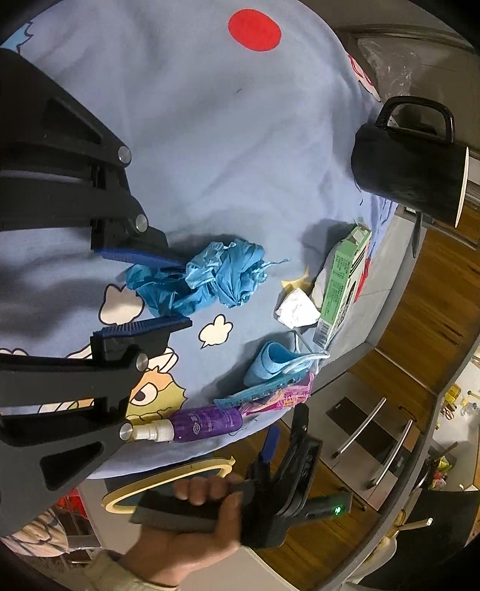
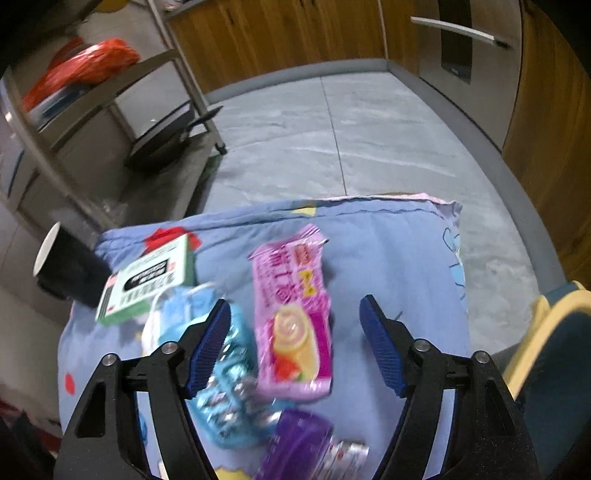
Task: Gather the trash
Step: 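Grasp the crumpled blue plastic bag with the left gripper while the right grasps the pink snack wrapper, then carry blue bag and pink wrapper over the teal bin and open both grippers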
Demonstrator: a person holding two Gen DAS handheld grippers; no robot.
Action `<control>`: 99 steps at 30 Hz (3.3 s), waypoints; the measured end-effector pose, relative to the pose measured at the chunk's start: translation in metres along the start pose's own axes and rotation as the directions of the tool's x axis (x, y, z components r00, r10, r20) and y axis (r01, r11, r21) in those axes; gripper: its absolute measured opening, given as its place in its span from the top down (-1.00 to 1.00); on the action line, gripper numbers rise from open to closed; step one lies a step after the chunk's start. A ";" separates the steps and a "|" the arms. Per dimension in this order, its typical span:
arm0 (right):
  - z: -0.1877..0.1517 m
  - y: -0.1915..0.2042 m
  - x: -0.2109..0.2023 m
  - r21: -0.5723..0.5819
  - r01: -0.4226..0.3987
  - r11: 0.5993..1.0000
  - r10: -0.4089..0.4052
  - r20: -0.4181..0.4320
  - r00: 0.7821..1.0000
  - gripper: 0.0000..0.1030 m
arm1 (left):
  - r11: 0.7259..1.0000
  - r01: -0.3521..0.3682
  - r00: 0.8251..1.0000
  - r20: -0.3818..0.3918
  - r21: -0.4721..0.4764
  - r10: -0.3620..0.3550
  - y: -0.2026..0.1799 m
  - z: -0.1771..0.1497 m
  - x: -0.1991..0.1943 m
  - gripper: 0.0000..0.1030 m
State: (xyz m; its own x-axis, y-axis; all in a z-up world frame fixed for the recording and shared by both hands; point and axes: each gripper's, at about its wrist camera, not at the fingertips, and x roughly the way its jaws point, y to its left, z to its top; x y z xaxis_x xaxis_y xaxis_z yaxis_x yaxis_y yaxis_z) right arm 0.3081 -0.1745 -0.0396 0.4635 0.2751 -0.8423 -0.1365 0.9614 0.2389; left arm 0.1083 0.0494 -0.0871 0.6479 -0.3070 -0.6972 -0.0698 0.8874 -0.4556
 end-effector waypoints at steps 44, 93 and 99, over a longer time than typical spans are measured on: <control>-0.078 -0.068 -0.164 0.054 -0.094 0.994 0.077 0.256 0.963 0.94 | 0.997 0.003 0.996 0.091 0.071 -0.009 -0.021 -0.005 -0.037 0.63; -0.182 -0.248 -0.197 0.560 -0.079 0.825 -0.116 0.303 0.946 -0.50 | 0.873 0.305 0.951 -0.165 0.382 -0.260 -0.312 -0.025 0.035 0.61; -0.181 -0.251 -0.201 0.554 -0.082 0.829 -0.126 0.328 0.936 -0.54 | 0.887 0.280 0.950 -0.236 0.367 -0.203 -0.324 -0.031 0.074 0.28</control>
State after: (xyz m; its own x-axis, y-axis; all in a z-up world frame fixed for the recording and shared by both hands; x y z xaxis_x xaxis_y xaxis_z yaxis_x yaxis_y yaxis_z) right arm 0.0904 -0.4719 -0.0175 0.7385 0.1375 -0.6601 0.3335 0.7764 0.5348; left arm 0.1552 -0.2717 -0.0080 0.4509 -0.5527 -0.7009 0.3981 0.8273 -0.3963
